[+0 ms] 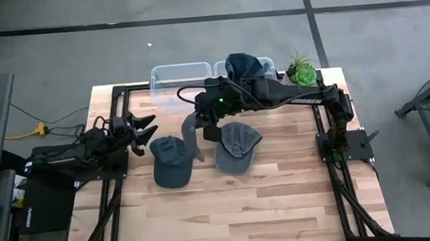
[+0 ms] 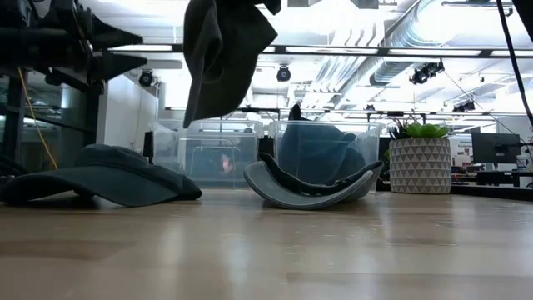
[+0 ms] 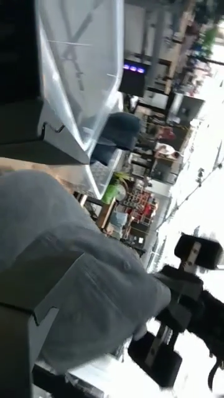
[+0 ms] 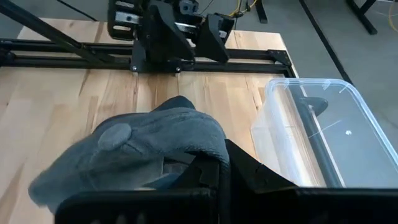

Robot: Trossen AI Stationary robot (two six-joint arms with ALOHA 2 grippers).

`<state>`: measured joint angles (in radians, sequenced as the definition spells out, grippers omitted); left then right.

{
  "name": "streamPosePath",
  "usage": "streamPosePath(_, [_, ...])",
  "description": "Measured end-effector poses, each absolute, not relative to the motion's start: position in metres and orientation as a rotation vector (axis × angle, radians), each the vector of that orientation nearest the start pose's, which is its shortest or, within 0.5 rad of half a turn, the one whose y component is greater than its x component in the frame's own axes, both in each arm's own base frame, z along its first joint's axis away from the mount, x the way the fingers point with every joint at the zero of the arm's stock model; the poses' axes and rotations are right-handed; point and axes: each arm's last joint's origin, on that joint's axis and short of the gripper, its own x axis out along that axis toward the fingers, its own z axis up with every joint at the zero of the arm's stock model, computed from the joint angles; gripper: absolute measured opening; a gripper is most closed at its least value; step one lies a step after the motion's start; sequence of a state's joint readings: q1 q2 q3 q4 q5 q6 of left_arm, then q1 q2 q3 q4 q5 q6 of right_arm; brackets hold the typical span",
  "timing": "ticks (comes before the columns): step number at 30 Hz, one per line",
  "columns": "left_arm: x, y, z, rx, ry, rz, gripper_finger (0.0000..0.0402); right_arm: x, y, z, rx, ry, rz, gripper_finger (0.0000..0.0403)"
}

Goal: Pick & Place hat
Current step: Put the left gray cap into the left transparent bin

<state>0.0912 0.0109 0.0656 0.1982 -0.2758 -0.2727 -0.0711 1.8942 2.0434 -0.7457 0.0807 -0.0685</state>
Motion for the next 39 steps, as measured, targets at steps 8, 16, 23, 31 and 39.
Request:
streamPosePath(8, [0.084,0.015,0.232,-0.242,-0.329,0.316,0.0291,0.421,-0.041,0.406,-0.056,0.480,-0.151,0.0000])
streamPosePath(16, [0.092,0.015,0.268,-0.053,-0.195,0.328,0.0325,0.413,-0.059,0.441,0.028,0.342,-0.233,0.0000])
streamPosePath(23, [0.120,0.018,0.295,0.219,0.062,0.336,0.0325,0.407,-0.082,0.455,0.151,0.238,-0.374,0.0000])
streamPosePath(31, [0.156,0.023,0.319,0.435,0.215,0.379,0.0325,0.402,-0.107,0.462,0.178,0.153,-0.482,0.0000])
streamPosePath(39, [0.181,0.029,0.330,0.506,0.271,0.489,0.0325,0.399,-0.122,0.467,0.180,0.094,-0.547,0.0000])
